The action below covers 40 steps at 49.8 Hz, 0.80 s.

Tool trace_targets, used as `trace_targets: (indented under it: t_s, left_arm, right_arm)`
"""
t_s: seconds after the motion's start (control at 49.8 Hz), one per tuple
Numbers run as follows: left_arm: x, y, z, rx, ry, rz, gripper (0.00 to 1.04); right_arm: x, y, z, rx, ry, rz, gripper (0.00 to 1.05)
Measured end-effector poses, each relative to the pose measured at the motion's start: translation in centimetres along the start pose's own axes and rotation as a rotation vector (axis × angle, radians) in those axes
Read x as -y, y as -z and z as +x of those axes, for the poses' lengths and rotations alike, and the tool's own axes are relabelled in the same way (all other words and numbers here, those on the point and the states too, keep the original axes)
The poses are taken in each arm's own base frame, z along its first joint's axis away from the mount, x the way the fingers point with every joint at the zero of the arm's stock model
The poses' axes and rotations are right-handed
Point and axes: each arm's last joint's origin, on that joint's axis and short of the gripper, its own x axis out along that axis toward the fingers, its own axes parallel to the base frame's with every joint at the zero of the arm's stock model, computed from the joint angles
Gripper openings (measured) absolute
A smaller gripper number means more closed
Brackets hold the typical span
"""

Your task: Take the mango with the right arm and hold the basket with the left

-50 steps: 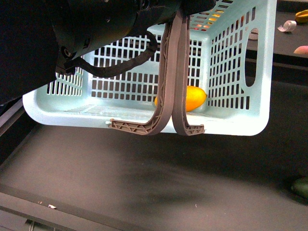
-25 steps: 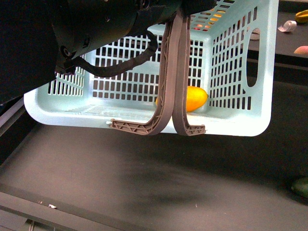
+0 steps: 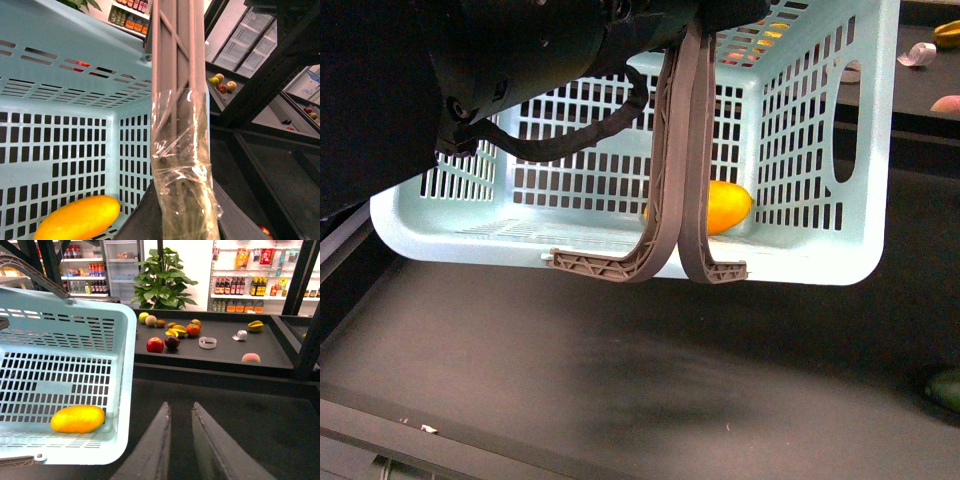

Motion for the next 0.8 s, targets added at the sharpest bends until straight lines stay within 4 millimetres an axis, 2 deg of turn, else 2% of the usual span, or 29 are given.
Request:
trace_targets:
  t_s: [0.422, 0.663, 0.743, 0.804]
  left_arm:
    - [0.0, 0.0, 0.0, 0.0, 0.0, 0.0, 0.08]
    - [0.0, 0.0, 0.0, -0.001, -0.02, 0.005, 0.08]
    - [-0.1, -0.8, 1.4, -0.094, -0.301, 0.028, 0.08]
    - [-1.0, -1.0, 2.2, -0.137, -0.39, -0.025, 0.08]
  right_arm:
    - [0.0, 0.0, 0.0, 0.0, 0.0, 0.0, 0.96]
    - [0.0, 0.0, 0.0, 0.0, 0.0, 0.0, 0.96]
    - [0.0, 0.0, 0.0, 0.0, -0.001, 0.0, 0.96]
    - [0.0, 0.0, 0.0, 0.0, 0.0, 0.0, 0.96]
